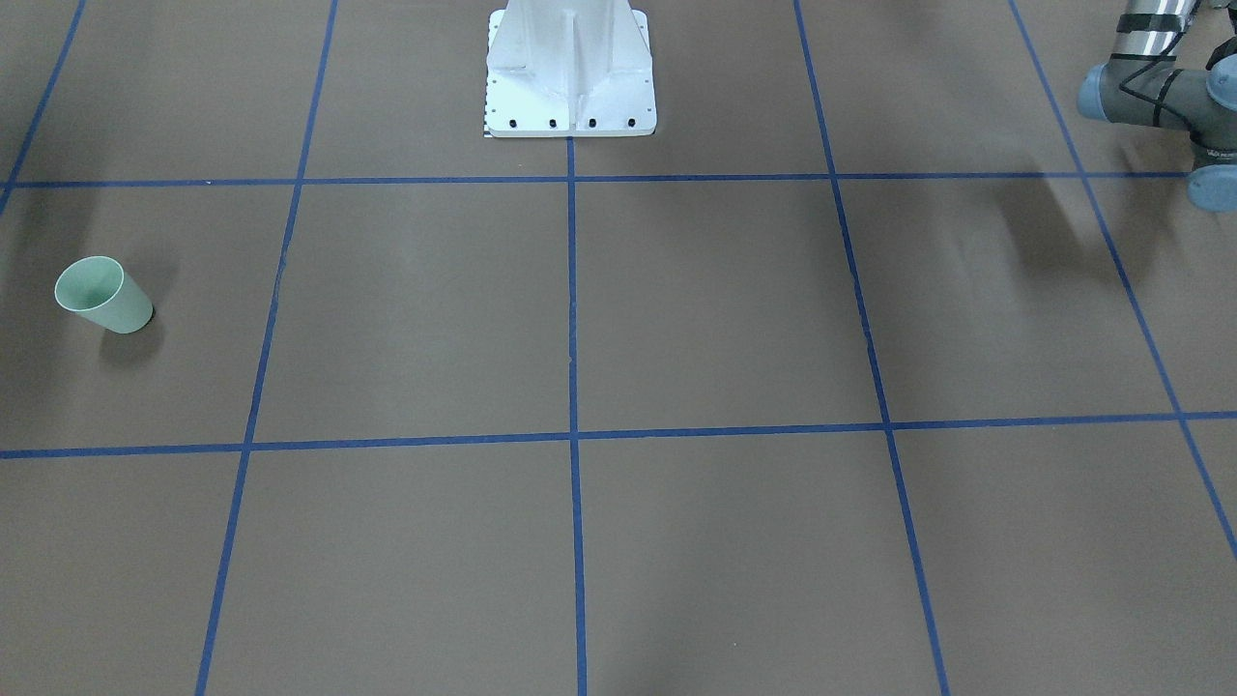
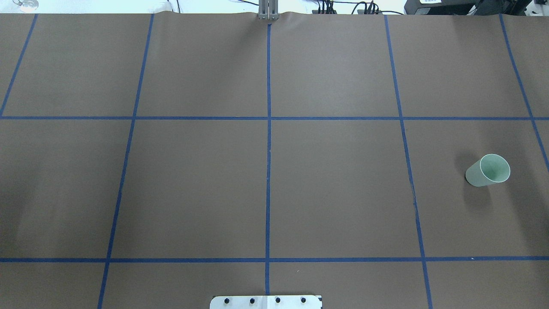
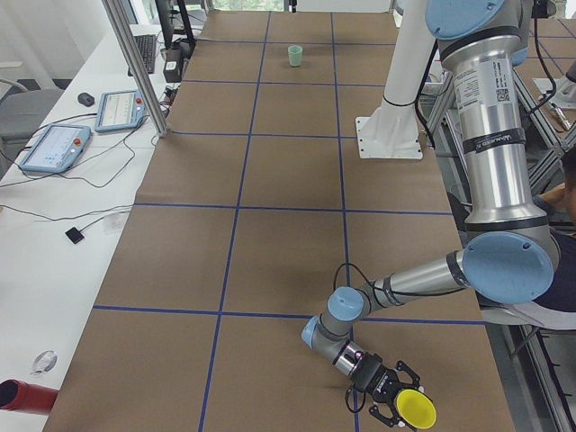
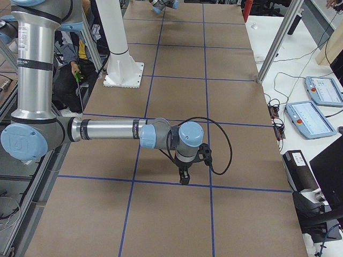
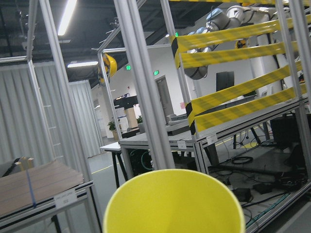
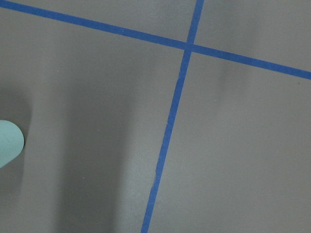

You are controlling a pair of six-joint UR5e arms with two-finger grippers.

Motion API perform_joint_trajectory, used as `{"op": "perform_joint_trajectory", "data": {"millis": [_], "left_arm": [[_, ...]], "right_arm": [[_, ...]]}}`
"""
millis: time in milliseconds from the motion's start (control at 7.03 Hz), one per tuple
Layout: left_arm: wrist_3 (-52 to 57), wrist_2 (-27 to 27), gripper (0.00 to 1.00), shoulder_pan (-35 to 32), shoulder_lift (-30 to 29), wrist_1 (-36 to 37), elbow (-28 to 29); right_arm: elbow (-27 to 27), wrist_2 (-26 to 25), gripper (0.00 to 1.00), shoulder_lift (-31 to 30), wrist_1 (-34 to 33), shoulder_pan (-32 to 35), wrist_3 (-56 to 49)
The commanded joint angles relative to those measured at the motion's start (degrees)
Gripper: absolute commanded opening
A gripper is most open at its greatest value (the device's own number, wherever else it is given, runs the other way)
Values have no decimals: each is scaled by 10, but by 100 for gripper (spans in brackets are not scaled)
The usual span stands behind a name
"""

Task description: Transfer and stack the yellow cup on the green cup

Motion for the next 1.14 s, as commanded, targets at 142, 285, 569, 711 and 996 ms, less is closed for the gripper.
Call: {"op": "perform_joint_trajectory", "data": {"millis": [142, 285, 569, 711, 996], "left_arm": [[25, 227, 23, -55, 36, -157, 2], [58, 284, 23, -81, 45, -220, 4], [135, 389, 23, -104, 103, -397, 5], [193, 417, 23, -107, 128, -514, 11], [328, 491, 23, -146, 131, -750, 61]], "right_arm": [[-1, 1, 100, 0, 20, 0, 0], [-1, 1, 100, 0, 21, 0, 0], [-1, 12, 100, 0, 21, 0, -1], [-1, 13, 100, 0, 21, 1, -1], [0, 13, 100, 1, 23, 0, -1]]}}
